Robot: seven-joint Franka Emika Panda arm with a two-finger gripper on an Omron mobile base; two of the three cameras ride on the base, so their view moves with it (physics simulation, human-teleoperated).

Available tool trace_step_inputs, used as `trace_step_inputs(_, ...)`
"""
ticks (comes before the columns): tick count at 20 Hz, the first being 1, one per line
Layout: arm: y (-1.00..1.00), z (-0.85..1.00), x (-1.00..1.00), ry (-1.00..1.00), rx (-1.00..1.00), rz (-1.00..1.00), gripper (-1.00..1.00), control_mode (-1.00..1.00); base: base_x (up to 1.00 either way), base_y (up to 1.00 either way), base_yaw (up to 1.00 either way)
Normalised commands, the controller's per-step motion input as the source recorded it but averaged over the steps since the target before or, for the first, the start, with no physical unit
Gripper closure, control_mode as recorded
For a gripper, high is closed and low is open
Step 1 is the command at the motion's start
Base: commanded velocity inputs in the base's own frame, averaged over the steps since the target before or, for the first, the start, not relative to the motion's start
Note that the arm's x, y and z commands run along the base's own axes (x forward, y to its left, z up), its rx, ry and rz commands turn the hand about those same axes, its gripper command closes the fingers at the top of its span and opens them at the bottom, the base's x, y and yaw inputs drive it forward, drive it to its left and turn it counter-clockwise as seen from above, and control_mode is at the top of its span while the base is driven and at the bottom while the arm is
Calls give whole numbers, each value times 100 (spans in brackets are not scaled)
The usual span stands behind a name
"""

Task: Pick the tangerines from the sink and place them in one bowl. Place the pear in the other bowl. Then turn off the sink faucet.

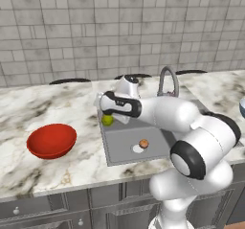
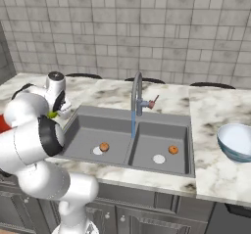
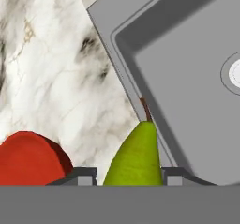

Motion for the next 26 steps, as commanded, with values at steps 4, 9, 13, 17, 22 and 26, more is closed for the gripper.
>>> trace_step_inputs(4,65,0,0,0,2,-6,100,-100,0,0,0)
trace_step_inputs(9,64,0,0,0,3,-4,100,-100,0,0,0)
trace_step_inputs(13,56,2,-1,0,6,0,100,-100,0,0,0)
trace_step_inputs(17,58,0,0,0,3,0,100,-100,0,0,0)
trace_step_inputs(22,52,-1,0,0,1,-3,100,-100,0,0,0)
trace_step_inputs(26,46,-24,0,5,0,-4,100,-100,0,0,0)
